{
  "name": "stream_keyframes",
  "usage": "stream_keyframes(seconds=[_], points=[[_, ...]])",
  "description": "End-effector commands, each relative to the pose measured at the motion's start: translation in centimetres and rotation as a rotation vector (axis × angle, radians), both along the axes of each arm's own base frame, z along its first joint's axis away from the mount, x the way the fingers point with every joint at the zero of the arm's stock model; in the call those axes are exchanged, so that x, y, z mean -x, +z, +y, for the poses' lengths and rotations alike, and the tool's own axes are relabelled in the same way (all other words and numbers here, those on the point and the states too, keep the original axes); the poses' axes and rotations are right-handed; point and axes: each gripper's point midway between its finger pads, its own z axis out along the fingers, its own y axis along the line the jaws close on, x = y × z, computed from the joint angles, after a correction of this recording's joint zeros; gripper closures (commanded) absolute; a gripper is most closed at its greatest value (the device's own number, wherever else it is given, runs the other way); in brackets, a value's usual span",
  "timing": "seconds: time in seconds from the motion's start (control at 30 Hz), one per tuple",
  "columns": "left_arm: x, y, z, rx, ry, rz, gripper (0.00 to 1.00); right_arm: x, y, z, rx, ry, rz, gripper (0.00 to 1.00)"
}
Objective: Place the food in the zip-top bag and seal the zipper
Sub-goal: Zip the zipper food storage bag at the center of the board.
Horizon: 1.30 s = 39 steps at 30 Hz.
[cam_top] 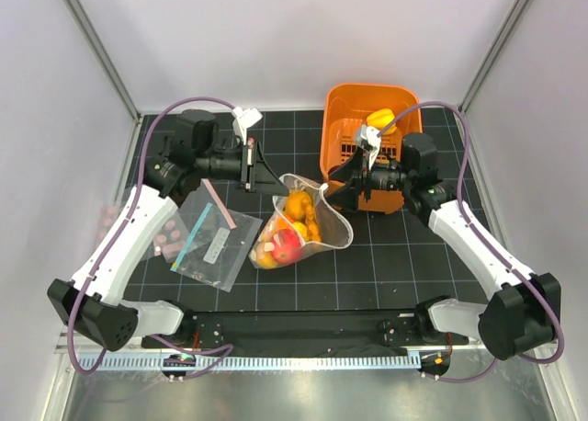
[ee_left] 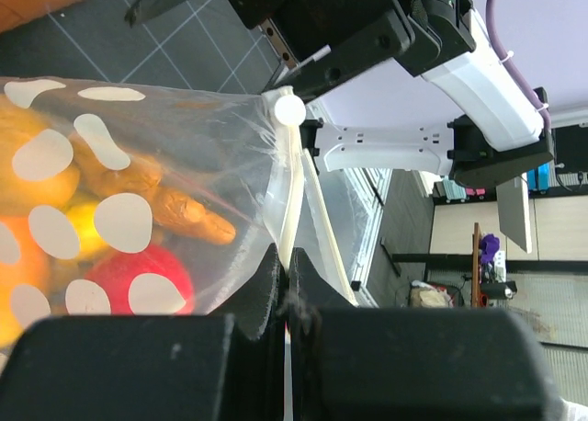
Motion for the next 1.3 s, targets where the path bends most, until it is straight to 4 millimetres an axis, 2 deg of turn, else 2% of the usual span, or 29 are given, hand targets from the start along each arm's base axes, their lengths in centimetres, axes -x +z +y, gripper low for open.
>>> stream_keyframes(seconds=[0.0, 0.1, 0.17, 0.2, 0.3, 0.37, 0.4, 0.43, 0.5, 0.53, 0.63, 0.77, 0.83, 1.0, 1.2, 1.27], points=[[1.1, 2.3, -0.2, 0.071, -0.066, -0.080, 1.00, 2.2, 4.7, 1.6, -0.057, 0.167, -0.236, 0.21], [1.2, 2.4, -0.4, 0.077, -0.082, -0.076, 1.00, 3.2, 5.7, 1.9, -0.070, 0.220, -0.294, 0.23], [1.2, 2.5, -0.5, 0.079, -0.087, -0.078, 1.00, 3.9, 6.0, 2.2, -0.078, 0.267, -0.292, 0.26], [1.2, 2.5, -0.5, 0.080, -0.088, -0.080, 1.00, 4.2, 6.9, 2.4, -0.085, 0.286, -0.321, 0.30], [1.3, 2.6, -0.7, 0.085, -0.104, -0.076, 1.00, 5.2, 7.2, 2.8, -0.075, 0.323, -0.323, 0.32], [1.3, 2.7, -0.9, 0.087, -0.110, -0.076, 1.00, 5.6, 7.5, 2.8, -0.074, 0.332, -0.330, 0.46], [1.3, 2.8, -0.9, 0.087, -0.107, -0.079, 1.00, 5.6, 7.6, 2.8, -0.074, 0.332, -0.335, 0.55], [1.3, 3.0, -0.9, 0.089, -0.107, -0.082, 1.00, 5.7, 7.5, 2.8, -0.072, 0.336, -0.329, 0.72], [1.1, 3.2, -1.0, 0.090, -0.105, -0.085, 1.00, 5.9, 7.5, 2.8, -0.071, 0.346, -0.341, 0.87], [1.0, 3.2, -1.0, 0.089, -0.103, -0.085, 1.00, 6.1, 7.3, 2.8, -0.067, 0.349, -0.331, 0.99], [0.5, 3.1, -1.1, 0.082, -0.086, -0.088, 0.99, 6.0, 7.4, 2.7, -0.061, 0.335, -0.329, 0.99], [-0.9, 1.4, -0.5, -0.008, 0.015, -0.111, 0.67, 5.6, 7.8, 2.7, -0.067, 0.286, -0.250, 0.99], [-1.5, 0.0, 0.2, -0.082, 0.059, -0.129, 0.58, 5.5, 8.1, 2.9, -0.078, 0.257, -0.147, 0.99], [-2.3, -1.5, 1.4, -0.193, 0.103, -0.153, 0.50, 4.6, 8.1, 2.3, -0.080, 0.091, -0.012, 0.99], [-4.0, 0.1, 1.5, -0.226, 0.103, -0.302, 0.42, 4.3, 8.0, 1.4, -0.100, -0.075, 0.130, 0.99], [-4.7, 1.1, 1.3, -0.240, 0.100, -0.387, 0.35, 4.6, 7.4, 1.4, -0.086, -0.083, 0.185, 0.99]])
